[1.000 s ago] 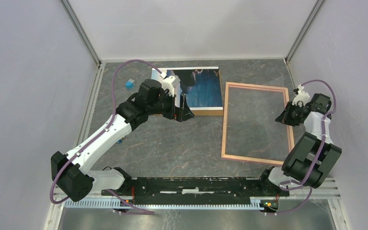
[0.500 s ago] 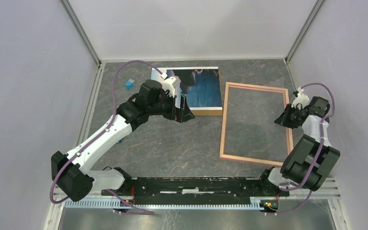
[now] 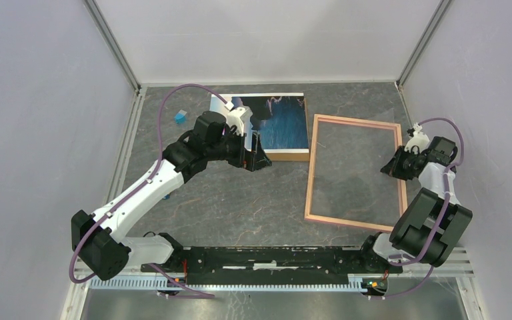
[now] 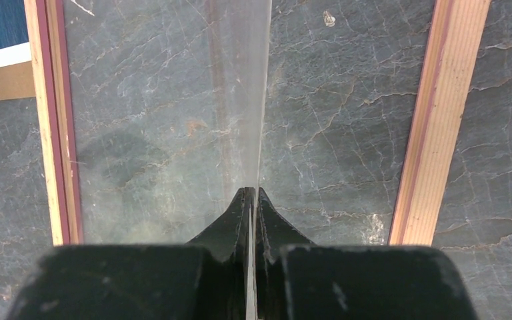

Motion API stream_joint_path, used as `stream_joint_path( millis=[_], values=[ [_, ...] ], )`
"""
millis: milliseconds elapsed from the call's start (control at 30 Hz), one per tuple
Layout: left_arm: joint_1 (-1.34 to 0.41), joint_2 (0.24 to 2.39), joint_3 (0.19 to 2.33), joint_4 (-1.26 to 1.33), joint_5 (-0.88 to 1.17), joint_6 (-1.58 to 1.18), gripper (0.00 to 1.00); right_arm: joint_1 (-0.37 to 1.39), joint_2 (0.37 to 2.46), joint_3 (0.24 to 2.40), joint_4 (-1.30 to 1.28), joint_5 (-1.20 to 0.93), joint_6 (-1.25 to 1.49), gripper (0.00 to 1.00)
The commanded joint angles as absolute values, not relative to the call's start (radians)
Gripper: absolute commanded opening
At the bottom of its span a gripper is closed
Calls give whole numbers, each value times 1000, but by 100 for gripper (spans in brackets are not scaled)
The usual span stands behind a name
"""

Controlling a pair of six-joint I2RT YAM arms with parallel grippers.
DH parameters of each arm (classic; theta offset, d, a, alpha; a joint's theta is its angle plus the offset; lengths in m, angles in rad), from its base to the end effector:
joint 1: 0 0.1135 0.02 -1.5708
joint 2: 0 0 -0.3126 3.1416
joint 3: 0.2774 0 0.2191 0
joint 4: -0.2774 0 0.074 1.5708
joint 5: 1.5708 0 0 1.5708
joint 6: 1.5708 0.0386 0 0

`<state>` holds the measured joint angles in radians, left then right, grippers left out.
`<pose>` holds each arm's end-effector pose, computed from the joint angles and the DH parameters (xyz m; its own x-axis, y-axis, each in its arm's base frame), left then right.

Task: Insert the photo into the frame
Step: Place the photo frame item in the photo frame.

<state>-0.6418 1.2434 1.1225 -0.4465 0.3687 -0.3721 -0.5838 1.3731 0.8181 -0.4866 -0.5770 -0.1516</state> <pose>0.1748 -0.1480 0.3845 -0.6926 0.0942 -0.7152 0.5905 0.6435 -0.4870 0.1977 -0.1054 0.2682 -0.7470 0.3418 -0.5702 0.1208 0.9132 0.3893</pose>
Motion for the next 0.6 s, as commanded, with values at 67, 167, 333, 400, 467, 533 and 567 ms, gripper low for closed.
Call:
stream_joint_path(
  millis=[67,167,333,400,467,533,567],
  values=[
    [-646,1244,1121,-405,393,-371,100,-583,1344,796,-432,-601,-143,13],
    [-647,1243,1123,-404,393,-371,100,-583,1342,801,-433,-603,-140,20],
    [-646,1240,1121,-404,394,-371,100,-581,1332,809,-434,-592,-133,37],
    [-646,1238,1121,-405,397,-371,100,-580,1329,811,-433,-590,-133,42],
    [-646,1238,1121,-404,399,-373,100,-572,1331,818,-438,-584,-136,46],
    [-646,1237,1121,-402,400,-373,100,-568,1332,821,-442,-576,-138,48],
    [-646,1237,1120,-400,401,-373,100,-566,1333,822,-442,-575,-138,49]
  ],
)
